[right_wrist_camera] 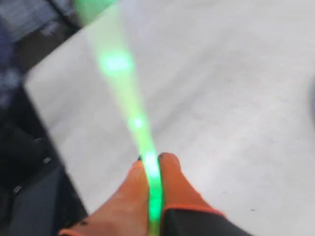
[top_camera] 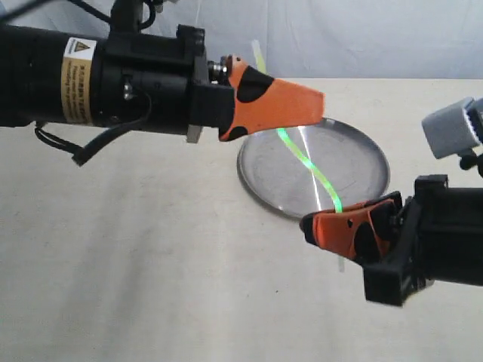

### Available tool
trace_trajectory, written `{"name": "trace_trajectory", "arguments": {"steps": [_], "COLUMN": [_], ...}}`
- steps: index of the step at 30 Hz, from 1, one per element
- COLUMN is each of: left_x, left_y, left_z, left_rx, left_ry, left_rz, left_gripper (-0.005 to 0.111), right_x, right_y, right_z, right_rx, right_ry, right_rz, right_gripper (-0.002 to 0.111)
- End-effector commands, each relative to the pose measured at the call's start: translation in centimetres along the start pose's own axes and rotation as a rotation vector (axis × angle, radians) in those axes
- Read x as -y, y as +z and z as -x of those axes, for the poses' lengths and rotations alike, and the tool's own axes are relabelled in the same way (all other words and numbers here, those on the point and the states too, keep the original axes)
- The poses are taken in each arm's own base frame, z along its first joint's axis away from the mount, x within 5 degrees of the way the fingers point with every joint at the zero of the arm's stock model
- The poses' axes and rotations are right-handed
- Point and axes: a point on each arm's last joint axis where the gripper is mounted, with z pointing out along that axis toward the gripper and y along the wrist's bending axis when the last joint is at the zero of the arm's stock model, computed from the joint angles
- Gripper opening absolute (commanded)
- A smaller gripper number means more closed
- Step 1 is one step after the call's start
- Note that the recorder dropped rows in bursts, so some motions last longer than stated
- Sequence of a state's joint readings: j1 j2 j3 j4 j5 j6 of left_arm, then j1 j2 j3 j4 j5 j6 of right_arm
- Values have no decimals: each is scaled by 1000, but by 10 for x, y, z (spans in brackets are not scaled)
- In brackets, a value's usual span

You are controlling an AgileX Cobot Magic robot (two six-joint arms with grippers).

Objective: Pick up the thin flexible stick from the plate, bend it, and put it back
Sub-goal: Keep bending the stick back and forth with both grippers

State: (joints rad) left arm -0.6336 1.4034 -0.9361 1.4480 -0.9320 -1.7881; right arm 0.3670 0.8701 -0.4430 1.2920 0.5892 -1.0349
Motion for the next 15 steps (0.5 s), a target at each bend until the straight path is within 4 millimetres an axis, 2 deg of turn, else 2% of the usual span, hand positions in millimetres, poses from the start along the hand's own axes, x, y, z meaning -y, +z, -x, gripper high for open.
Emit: {"name": "trace_trajectory", "arguments": {"steps": [1,3,6,9,11,13,15], "left_x": [31,32,26,6,-11,-20,-21], "left_y": [-1,-2,-1,3,3,4,4], "left_z": [11,19,22,12,0,-11,-18], "left_rx": [143,206,234,106,-29,-135,-187], "left_ry": [-16,36,115,197,187,137,78], "left_rz": [-284,-281,-193,23,166,229,210], "left_gripper": [0,0,0,0,0,0,0], "right_x": [15,14,2,-18,-27,-31,-30], "right_y": [8,14,21,21,18,14,10], "right_z": [2,-1,-2,3,11,20,27], "right_rx": [-21,-53,-67,-20,19,55,102], "right_ry": [104,122,103,40,3,-14,-33], "right_rz": [-112,-81,28,214,293,293,241], "right_gripper": [-1,-1,-1,-1,-1,-1,-1]}}
